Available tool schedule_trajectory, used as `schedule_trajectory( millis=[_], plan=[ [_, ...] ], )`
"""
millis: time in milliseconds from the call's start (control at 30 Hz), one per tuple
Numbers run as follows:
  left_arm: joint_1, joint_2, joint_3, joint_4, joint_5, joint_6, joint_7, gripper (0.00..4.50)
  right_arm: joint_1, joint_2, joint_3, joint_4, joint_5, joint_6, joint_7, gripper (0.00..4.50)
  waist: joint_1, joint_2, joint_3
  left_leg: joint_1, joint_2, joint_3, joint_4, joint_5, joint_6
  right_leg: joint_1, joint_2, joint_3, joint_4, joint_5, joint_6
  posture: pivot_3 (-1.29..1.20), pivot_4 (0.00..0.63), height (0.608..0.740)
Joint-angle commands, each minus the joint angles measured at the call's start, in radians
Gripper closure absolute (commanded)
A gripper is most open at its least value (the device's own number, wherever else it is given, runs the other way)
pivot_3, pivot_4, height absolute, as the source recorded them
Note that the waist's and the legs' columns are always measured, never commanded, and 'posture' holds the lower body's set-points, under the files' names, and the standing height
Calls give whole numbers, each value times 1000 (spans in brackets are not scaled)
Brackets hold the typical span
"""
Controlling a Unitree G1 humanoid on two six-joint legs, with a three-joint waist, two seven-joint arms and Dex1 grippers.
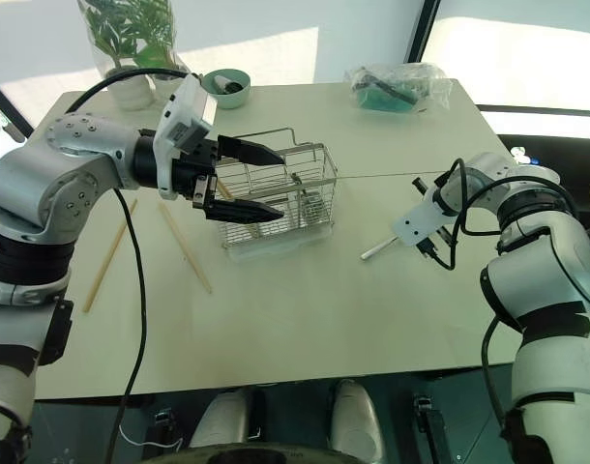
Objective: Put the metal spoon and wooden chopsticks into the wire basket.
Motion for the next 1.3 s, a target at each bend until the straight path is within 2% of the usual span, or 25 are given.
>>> schedule_trajectory(
  millis=[33,233,400,467,533,600,767,933,1067,1300],
  plan=[
    [-21,4,41,-25,-14,2,5,0,-15,-11,-29,-5,28,-3,3,4466,0,0,0,0,0,0,0,0,0,0,0,0,0,0,0,0,150,717],
    [-11,12,45,-37,-26,9,5,0,-11,-38,-85,-20,103,-62,49,4466,-1,0,0,0,0,0,0,0,0,0,0,0,0,0,0,0,150,717],
    [-15,20,46,-23,-14,-7,-4,0,3,-58,-253,-50,342,-80,226,4466,0,0,0,0,0,0,0,0,0,0,0,0,0,0,0,0,150,717],
    [-16,28,53,-14,-7,-19,-8,0,27,-63,-349,-89,488,-19,363,4466,1,0,0,1,0,0,0,0,0,1,0,0,0,0,0,0,150,717],
    [-18,44,67,5,0,-34,-11,0,49,-58,-467,-188,679,177,518,4466,1,0,1,3,0,0,0,0,0,4,0,0,0,0,0,0,150,717],
    [-15,59,77,26,12,-50,-13,0,68,-57,-551,-306,805,387,581,4466,2,1,2,6,0,0,0,0,0,7,0,0,0,0,0,0,150,717],
    [0,88,104,96,42,-97,-8,0,120,-21,-700,-631,999,886,462,4466,4,1,2,10,0,0,-1,-3,4,9,0,0,0,0,0,0,150,717],
    [20,110,145,93,37,-93,9,0,192,71,-760,-964,1133,1217,287,4466,4,1,2,10,1,0,-1,-3,5,8,0,0,1,0,0,0,150,717],
    [35,131,169,91,40,-93,17,0,229,168,-763,-1118,1192,1344,171,4466,6,1,2,9,0,0,-1,-3,5,7,0,0,2,0,0,0,150,717],
    [44,159,202,78,30,-79,29,0,308,253,-723,-1137,1162,1316,89,4466,8,-2,2,8,0,0,0,-4,7,9,0,0,1,0,0,0,150,717]
  ],
)
